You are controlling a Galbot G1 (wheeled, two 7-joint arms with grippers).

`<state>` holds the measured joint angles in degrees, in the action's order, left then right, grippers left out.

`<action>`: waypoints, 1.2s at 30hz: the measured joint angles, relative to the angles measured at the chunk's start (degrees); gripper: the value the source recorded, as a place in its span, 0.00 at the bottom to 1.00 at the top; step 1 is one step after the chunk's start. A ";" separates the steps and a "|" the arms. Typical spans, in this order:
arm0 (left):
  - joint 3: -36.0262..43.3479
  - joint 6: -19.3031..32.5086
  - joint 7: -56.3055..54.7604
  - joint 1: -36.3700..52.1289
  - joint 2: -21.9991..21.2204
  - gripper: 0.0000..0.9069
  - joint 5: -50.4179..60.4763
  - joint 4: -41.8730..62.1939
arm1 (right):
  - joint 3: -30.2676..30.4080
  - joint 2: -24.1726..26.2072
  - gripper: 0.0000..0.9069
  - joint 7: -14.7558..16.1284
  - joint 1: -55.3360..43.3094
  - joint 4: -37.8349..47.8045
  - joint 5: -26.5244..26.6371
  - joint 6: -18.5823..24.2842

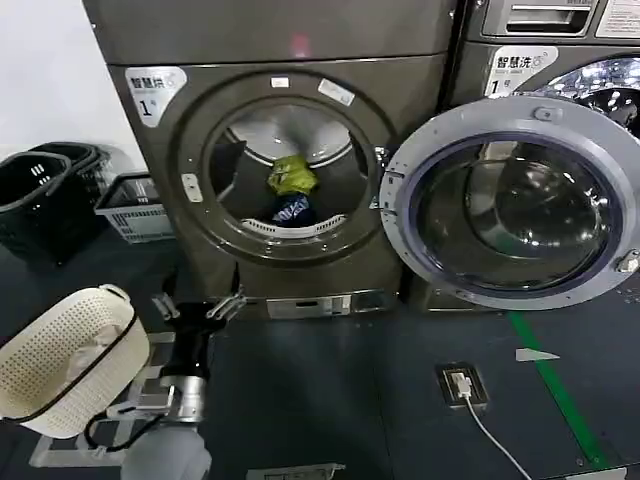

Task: Grasp the clothes from the dryer.

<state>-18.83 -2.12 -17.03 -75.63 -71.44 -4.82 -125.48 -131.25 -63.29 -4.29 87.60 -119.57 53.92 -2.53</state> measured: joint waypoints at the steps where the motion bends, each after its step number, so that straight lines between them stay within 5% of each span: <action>1: 0.00 0.00 0.00 -0.01 -0.03 1.00 0.01 0.00 | 0.00 -0.01 1.00 0.01 0.03 0.01 0.00 0.01; 36: 0.04 0.27 -0.01 -0.03 -0.33 1.00 0.09 0.24 | 0.54 -0.20 1.00 0.04 0.21 -0.45 0.03 0.12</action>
<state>-18.79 -1.85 -17.04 -75.66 -71.77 -4.73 -125.25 -130.71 -63.49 -4.25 87.81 -120.03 53.96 -2.40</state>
